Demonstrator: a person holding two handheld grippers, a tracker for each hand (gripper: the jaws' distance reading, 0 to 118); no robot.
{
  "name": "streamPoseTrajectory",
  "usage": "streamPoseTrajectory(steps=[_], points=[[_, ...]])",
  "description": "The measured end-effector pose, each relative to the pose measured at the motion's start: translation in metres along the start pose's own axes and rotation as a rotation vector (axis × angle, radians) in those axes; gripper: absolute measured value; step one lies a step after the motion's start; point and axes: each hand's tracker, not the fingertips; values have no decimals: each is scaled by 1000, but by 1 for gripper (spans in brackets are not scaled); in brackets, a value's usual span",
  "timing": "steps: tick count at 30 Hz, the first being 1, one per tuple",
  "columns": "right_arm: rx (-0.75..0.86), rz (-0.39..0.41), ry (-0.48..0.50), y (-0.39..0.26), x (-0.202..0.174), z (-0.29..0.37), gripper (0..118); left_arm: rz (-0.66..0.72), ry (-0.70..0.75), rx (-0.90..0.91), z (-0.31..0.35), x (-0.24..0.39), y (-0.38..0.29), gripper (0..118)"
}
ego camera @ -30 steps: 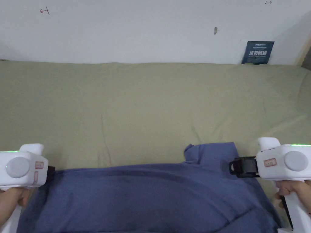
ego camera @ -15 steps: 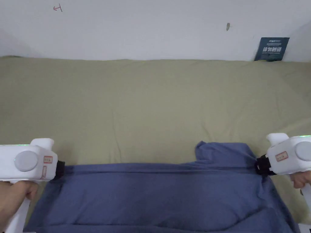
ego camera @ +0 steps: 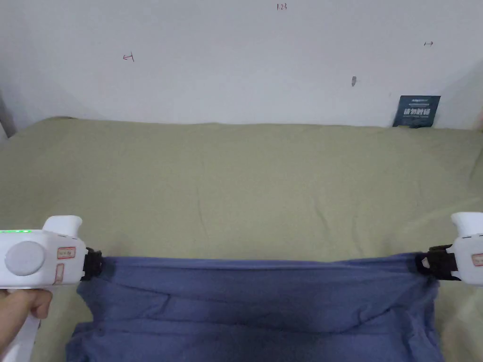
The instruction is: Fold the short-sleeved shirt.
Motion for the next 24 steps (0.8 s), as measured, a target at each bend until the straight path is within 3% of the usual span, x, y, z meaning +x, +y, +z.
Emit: streamPoseTrajectory(steps=[9, 22, 23, 24], points=[[-13, 1, 22, -99, -4, 46, 1, -2, -35, 17, 57, -12, -93, 0], [-96, -21, -1, -178, 1, 15, 2, 6, -29, -50, 37, -15, -164, 0], [-88, -31, 2, -181, 4, 12, 4, 7, -31, -48, 37, -15, -164, 6], [-78, -51, -12, -181, 6, 10, 23, 2, -19, -48, 38, -15, -163, 44]])
